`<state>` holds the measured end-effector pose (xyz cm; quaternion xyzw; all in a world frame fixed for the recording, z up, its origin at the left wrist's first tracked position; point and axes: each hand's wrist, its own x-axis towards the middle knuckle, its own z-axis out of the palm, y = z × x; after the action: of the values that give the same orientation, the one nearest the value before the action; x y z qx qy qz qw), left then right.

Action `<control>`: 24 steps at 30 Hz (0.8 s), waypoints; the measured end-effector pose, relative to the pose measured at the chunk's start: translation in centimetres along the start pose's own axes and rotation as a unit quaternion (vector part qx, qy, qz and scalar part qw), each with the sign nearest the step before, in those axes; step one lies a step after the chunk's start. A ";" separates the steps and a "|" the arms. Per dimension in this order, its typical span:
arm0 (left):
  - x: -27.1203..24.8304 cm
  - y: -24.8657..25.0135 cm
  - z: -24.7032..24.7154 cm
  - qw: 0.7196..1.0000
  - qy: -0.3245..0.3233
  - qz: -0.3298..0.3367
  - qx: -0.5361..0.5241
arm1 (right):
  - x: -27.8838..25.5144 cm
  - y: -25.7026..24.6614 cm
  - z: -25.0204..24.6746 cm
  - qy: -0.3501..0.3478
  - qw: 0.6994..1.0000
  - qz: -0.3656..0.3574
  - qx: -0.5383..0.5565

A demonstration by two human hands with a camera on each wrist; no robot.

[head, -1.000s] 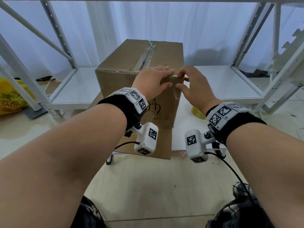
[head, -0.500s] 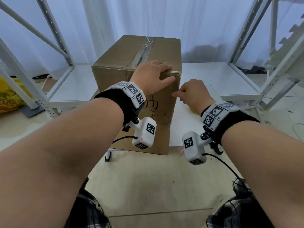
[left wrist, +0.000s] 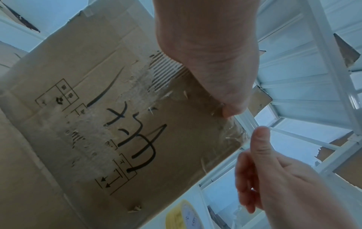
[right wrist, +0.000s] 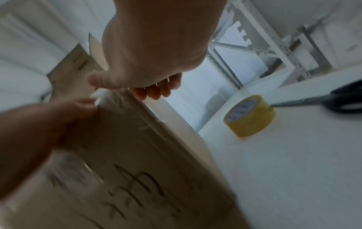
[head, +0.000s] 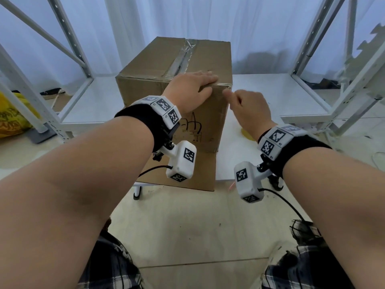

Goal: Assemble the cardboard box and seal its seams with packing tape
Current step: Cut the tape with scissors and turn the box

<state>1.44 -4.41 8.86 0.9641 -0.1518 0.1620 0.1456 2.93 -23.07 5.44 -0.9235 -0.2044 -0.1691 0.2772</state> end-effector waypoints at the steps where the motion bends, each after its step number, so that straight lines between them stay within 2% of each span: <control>1: 0.0 0.0 0.0 1.000 0.002 0.000 -0.003 | 0.4 0.0 -0.1 0.025 1.000 -0.007 0.004; 7: -0.2 -0.2 0.2 1.000 0.015 0.006 -0.003 | 1.5 -0.4 -0.1 0.023 1.000 -0.002 0.007; 10: -0.2 0.1 -0.1 1.000 0.018 0.007 0.001 | 0.8 -0.5 0.6 -0.036 0.999 0.014 -0.021; 12: -0.2 0.6 -0.2 1.000 -0.002 0.015 0.027 | 0.4 -0.4 1.1 -0.070 0.996 0.034 -0.041; 14: 0.0 1.2 -0.2 0.996 -0.041 0.027 0.079 | 0.3 -0.1 1.5 -0.063 0.997 0.042 -0.031; 17: 0.2 1.7 -0.4 0.990 -0.081 0.034 0.115 | 0.3 0.4 1.0 -0.047 0.997 0.043 0.045; 21: 0.3 2.0 -1.2 0.981 -0.115 0.069 0.141 | 0.6 0.1 -0.1 0.029 0.987 0.009 0.160; 24: 0.0 1.7 -2.0 0.979 -0.132 0.090 0.125 | 1.1 -0.2 -0.5 0.045 0.993 -0.067 0.091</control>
<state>0.34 -5.34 11.11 0.9701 -0.2340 0.0629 -0.0121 3.70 -22.90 6.34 -0.8703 -0.2673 -0.2093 0.3568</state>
